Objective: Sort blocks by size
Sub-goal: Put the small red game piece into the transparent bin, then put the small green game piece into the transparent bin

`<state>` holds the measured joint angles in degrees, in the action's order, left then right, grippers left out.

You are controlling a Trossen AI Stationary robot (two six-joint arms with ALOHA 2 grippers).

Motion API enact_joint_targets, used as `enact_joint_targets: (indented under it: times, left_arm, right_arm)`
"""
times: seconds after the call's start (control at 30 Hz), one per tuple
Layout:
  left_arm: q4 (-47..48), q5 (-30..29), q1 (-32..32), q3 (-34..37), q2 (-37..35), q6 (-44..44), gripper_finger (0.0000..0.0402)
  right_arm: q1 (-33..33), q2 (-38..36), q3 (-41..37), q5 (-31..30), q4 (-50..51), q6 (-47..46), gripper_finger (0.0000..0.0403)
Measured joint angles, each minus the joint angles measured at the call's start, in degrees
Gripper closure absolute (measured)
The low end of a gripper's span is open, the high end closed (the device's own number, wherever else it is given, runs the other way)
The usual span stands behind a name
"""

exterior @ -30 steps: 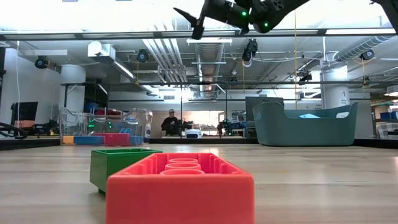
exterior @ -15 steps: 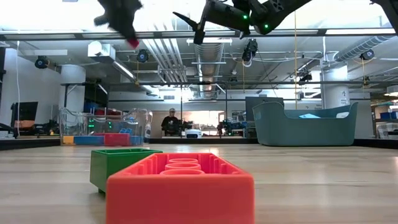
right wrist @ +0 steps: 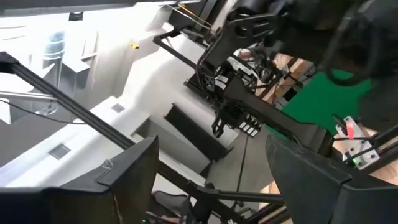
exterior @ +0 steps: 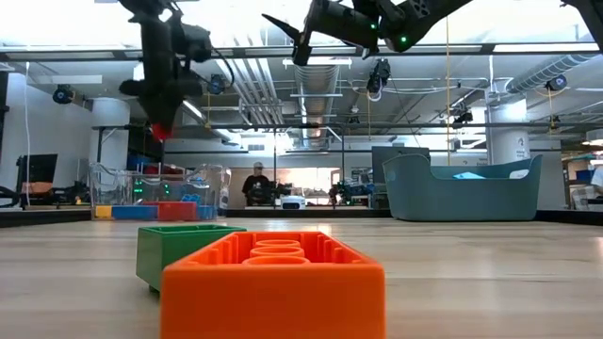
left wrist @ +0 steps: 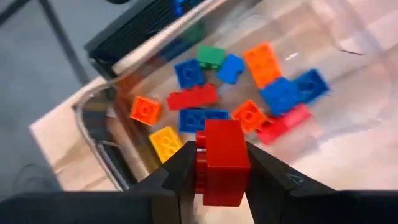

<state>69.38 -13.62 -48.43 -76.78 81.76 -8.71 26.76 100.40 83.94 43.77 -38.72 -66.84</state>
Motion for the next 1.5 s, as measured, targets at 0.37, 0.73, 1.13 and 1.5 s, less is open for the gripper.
enact_joint_targets:
  times: [0.37,0.73,1.13,1.5]
  left_arm:
    - [-3.41,-3.25,-1.8,2.58,3.92,3.68,0.025]
    - [-6.81,14.55,4.57,2.7,-5.18,-2.91,0.0244]
    - [-11.37,13.06,28.37,2.7,-14.62,-5.94,0.0244]
    - [-14.21,2.2,62.6,2.7,-14.31,-27.86,0.0244]
  right_arm:
    - [-1.91,-0.41,-0.07,2.21,22.13,8.21,0.0101]
    - [-12.32,-3.27,0.11,-15.06,56.72,34.76,0.0138]
    - [-23.92,-1.68,-0.11,-30.3,75.91,22.43,0.0181]
    - [-41.41,-9.12,-0.99,-43.37,85.23,18.97,0.0225]
